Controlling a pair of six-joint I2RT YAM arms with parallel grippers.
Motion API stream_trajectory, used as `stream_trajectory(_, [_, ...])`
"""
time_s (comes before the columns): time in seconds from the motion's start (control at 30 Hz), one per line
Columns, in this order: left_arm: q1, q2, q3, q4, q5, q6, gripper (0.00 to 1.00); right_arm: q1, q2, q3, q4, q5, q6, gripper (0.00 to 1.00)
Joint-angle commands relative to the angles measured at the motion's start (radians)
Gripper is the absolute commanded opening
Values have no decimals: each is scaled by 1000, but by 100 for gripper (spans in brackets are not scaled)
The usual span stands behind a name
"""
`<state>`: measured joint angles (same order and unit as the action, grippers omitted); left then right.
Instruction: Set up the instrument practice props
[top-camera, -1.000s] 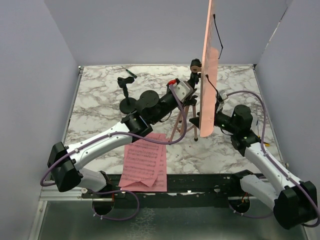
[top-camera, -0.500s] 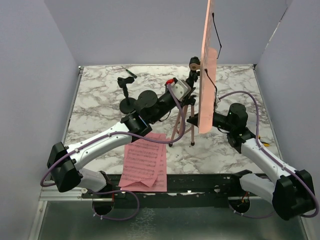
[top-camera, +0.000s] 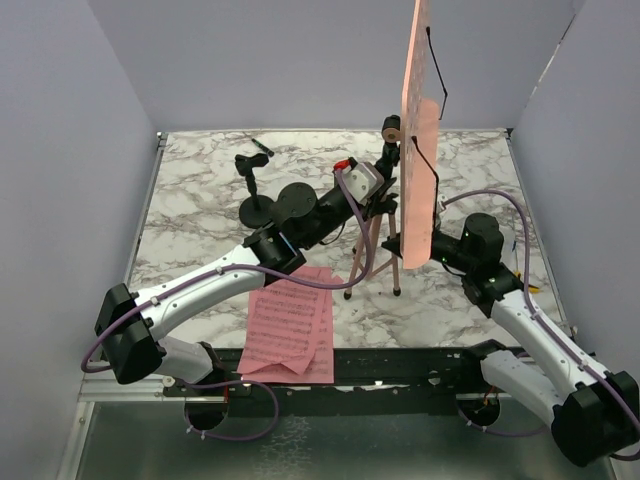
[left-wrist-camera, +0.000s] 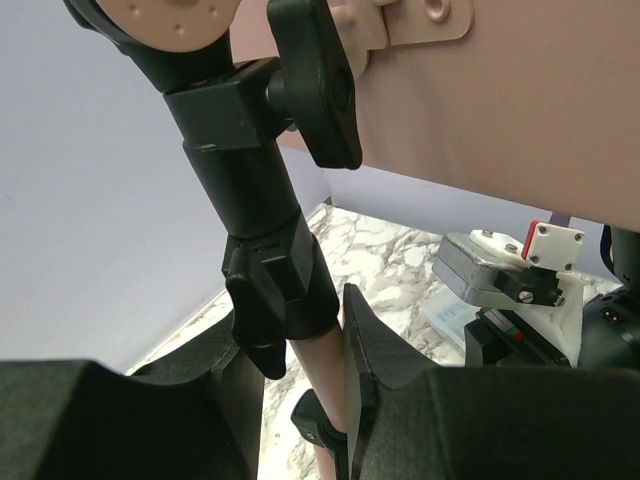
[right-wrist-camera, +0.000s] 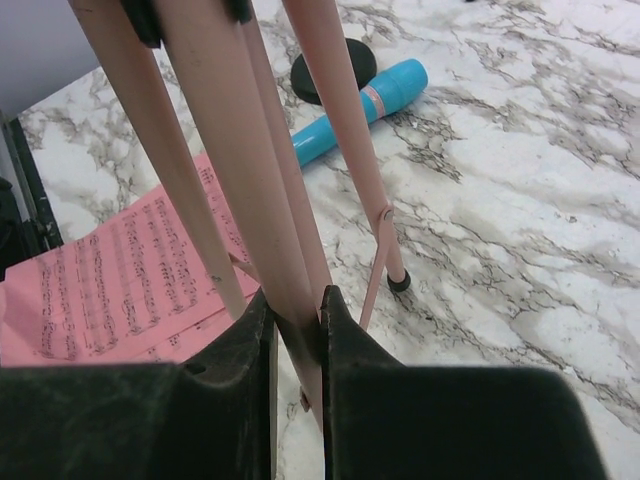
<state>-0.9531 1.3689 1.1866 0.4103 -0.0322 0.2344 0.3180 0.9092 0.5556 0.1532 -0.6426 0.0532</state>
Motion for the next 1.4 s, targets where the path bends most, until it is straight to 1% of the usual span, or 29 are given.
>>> stream_trajectory(0.0, [8, -5, -37, -76, -1, 84, 0, -33, -40, 67, -144, 261, 115, 0])
stream_trajectory(0.07, [8, -5, -43, -81, -1, 85, 0, -33, -48, 76, -198, 283, 112, 0])
stream_trajectory(0.17, [8, -6, -57, -91, -9, 92, 0, -33, -70, 79, -222, 308, 140, 0])
stream_trajectory(0.4, [7, -6, -79, -106, -17, 113, 0, -33, -95, 92, -280, 267, 196, 0])
stream_trajectory(0.8, [7, -7, -134, -105, 31, 82, 0, -32, -163, 83, -367, 374, 224, 0])
stream_trajectory(1.37, [4, -5, -202, -102, 32, 56, 0, -33, -180, 61, -445, 321, 291, 0])
